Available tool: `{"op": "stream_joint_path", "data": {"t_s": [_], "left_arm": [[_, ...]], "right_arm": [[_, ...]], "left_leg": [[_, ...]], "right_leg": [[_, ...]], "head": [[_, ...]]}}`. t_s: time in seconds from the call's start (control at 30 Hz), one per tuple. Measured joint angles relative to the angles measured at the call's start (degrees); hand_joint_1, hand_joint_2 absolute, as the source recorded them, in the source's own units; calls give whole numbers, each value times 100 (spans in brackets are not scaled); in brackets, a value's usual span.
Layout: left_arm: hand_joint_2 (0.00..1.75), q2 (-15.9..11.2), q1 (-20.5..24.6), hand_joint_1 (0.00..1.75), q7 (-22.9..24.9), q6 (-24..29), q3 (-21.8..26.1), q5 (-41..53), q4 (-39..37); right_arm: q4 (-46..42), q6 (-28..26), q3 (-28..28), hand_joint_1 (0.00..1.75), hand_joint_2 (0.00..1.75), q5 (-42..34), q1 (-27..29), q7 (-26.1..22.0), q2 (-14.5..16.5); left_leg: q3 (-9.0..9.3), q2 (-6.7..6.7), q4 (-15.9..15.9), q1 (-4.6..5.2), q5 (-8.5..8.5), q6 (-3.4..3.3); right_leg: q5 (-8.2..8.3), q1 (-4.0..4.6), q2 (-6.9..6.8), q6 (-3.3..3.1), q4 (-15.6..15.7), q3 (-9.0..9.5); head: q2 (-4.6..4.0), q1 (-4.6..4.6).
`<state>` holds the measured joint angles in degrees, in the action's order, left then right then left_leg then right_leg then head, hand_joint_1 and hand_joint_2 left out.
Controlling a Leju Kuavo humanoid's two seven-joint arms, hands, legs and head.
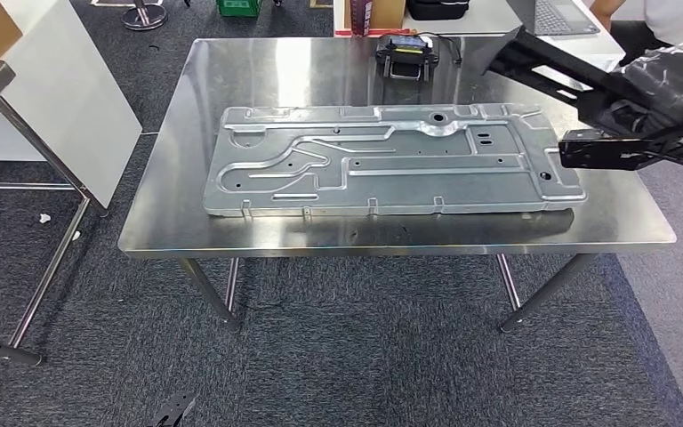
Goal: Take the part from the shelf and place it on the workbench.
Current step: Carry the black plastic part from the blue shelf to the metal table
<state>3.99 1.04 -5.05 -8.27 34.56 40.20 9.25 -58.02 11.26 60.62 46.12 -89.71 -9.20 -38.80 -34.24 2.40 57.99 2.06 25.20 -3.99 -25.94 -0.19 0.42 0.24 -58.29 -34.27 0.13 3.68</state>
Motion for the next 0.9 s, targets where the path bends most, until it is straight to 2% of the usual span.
{"op": "stream_joint_path", "data": {"t_s": [0.17, 0.23, 0.27, 0.3, 0.37, 0.4, 0.43, 0.47, 0.5, 0.57, 0.6, 0.67, 0.83, 0.87, 0.9], "left_arm": [[175, -64, -10, 0, 39, -6, 0, 9, 0], [175, -79, -14, 0, 52, -6, 0, 9, 0], [175, -83, -17, 0, 56, -6, 0, 9, 0], [175, -87, -19, 0, 59, -6, 0, 9, 0], [175, -94, -24, 0, 60, -5, 0, 9, 0], [175, -97, -28, 0, 64, -4, 0, 9, 0], [175, -99, -33, 0, 69, -3, 0, 9, 0], [175, -101, -40, 0, 75, -1, 0, 9, 0], [175, -102, -45, 0, 82, 1, 0, 9, 0], [175, -98, -47, 0, 91, 5, 0, 8, -1], [175, -96, -44, 0, 96, 7, 0, 8, -1], [175, -91, -39, 0, 102, 9, 0, 9, -2], [175, -92, -35, 0, 107, 9, 1, 8, -2], [175, -104, -43, 0, 110, 11, 1, 8, -3], [175, -110, -44, 0, 111, 16, 1, 7, -4]], "right_arm": [[143, -61, 204, 175, 175, -61, 110, 0, 203], [187, -97, 251, 175, 175, -86, 149, -1, 232], [206, -109, 263, 175, 175, -94, 158, -3, 239], [224, -118, 271, 175, 175, -100, 165, -5, 249], [268, -131, 307, 175, 175, -107, 189, -13, 270], [292, -137, 333, 175, 175, -109, 212, -19, 279], [315, -140, 362, 175, 175, -113, 238, -28, 282], [337, -144, 386, 175, 175, -116, 258, -40, 283], [358, -152, 401, 175, 175, -120, 270, -50, 285], [398, -188, 414, 175, 175, -125, 274, -71, 290], [415, -209, 416, 175, 175, -126, 270, -82, 294], [434, -230, 420, 175, 175, -127, 265, -101, 300], [446, -233, 420, 175, 175, -127, 263, -102, 306], [456, -238, 420, 175, 175, -128, 264, -101, 315], [477, -244, 424, 175, 175, -128, 269, -101, 336]], "left_leg": [[0, 1, 13, 12, 7, -20], [35, -10, -39, -10, -12, -58], [59, -14, -70, -23, -23, -81], [83, -15, -96, -34, -30, -104], [102, 1, -99, -29, -18, -127], [112, 19, -93, -23, -7, -133], [125, 47, -87, -15, 5, -135], [144, 84, -77, -6, 23, -135], [170, 131, -65, 7, 46, -132], [201, 225, -32, 20, 100, -118], [190, 270, -14, 8, 119, -102], [149, 322, 10, -20, 131, -74], [133, 361, 10, -50, 130, -45], [136, 373, 4, -47, 145, -13], [-85, 245, 381, -87, 291, 88]], "right_leg": [[9, -23, 2, 37, 12, 11], [-22, -14, 2, 70, -18, 0], [-90, -10, -1, 82, -128, -51], [-211, -8, -5, 88, -365, -168], [-508, -15, -13, 85, -1122, -572], [-586, -16, -13, 79, -1463, -777], [-559, -14, -12, 68, -1631, -906], [-417, -9, -7, 47, -1573, -926], [-181, -4, 19, 14, -1289, -833], [215, -2, 198, -76, -559, -517], [297, 0, 280, -108, -290, -387], [278, 3, 352, -127, -123, -284], [253, 20, 307, -132, -83, -275], [248, 4, 240, -135, -31, -234], [222, -24, 103, -135, 38, -152]], "head": [[0, 2], [0, -1], [0, -5], [0, -9], [0, -11], [0, -11], [0, -11], [0, -11], [0, -11], [0, 3], [1, 13], [2, 33], [1, 22], [1, 15], [1, 31]]}}
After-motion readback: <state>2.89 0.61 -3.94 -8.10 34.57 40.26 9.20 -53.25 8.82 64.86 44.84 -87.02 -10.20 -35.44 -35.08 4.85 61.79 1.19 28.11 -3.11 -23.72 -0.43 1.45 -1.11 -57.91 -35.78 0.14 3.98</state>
